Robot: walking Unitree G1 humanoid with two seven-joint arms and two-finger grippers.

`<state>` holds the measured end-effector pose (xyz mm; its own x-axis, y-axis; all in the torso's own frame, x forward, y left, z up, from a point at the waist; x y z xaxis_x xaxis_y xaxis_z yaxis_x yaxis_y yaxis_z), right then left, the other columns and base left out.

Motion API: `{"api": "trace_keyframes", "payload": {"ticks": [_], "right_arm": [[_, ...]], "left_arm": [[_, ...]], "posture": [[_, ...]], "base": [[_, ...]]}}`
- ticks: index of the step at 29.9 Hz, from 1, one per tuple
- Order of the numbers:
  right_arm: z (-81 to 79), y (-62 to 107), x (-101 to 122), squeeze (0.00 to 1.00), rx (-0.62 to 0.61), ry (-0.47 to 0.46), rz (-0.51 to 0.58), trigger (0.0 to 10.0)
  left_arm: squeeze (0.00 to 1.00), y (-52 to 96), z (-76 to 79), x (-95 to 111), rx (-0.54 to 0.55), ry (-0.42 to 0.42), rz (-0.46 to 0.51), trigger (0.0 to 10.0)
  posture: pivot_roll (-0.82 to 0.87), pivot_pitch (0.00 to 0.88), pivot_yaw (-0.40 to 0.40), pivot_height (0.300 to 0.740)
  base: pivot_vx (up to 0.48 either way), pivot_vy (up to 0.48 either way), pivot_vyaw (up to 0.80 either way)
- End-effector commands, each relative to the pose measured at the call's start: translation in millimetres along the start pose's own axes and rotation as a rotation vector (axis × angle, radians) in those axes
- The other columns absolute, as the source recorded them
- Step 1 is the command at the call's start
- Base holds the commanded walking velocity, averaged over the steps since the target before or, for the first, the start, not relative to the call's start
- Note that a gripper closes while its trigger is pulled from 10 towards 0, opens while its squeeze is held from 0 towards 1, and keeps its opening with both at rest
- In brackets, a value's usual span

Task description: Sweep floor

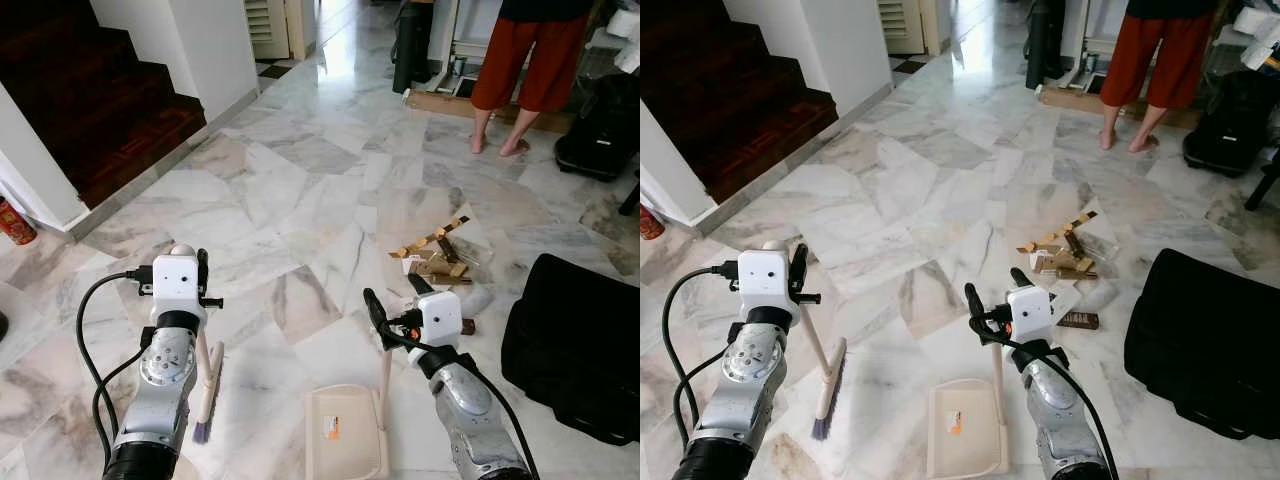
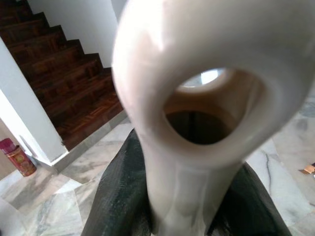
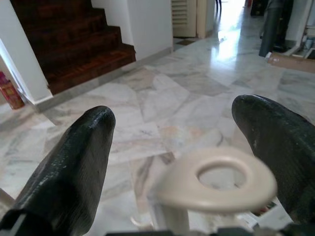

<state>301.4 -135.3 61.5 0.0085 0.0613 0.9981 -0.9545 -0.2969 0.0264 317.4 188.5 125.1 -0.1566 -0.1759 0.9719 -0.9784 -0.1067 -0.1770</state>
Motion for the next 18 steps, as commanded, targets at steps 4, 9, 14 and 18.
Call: {"api": "trace_keyframes", "payload": {"ticks": [4,9,14,18], "right_arm": [[-2.9,0.8,-7.3,0.0,0.014,0.034,-0.032,10.0],[-5.4,3.5,-13.8,0.0,0.017,0.033,-0.054,10.0],[-6.4,4.1,-21.6,0.0,-0.001,0.013,-0.078,10.0],[-6.8,1.6,-28.1,0.0,-0.035,-0.034,-0.105,10.0]], "left_arm": [[0.0,-4.1,-0.4,7.6,-0.011,-0.014,0.041,10.0],[0.0,-4.2,-0.8,7.8,-0.012,-0.016,0.042,10.0],[0.0,-4.6,-0.4,8.0,-0.016,-0.017,0.044,10.0],[0.0,-5.9,1.3,9.1,-0.018,-0.017,0.048,10.0]], "posture": [[-0.02,0.037,0.106,0.74],[-0.02,0.04,0.109,0.74],[-0.02,0.04,0.112,0.74],[-0.01,0.038,0.111,0.74]], "base": [[0.0,0.0,0.0],[0.0,0.0,0.0],[0.0,0.0,0.0],[0.0,0.0,0.0]]}}
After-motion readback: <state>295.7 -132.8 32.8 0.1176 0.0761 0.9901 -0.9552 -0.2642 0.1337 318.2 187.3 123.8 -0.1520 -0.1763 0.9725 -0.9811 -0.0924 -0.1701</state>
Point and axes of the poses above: a point about 5 cm out from each wrist's last joint towards the gripper, its own y axis pointing back from the gripper into the wrist, its own x axis along the axis of the wrist's last joint, z = x × y, the point moved 1 cm from there along -y, pointing out of the wrist towards the gripper
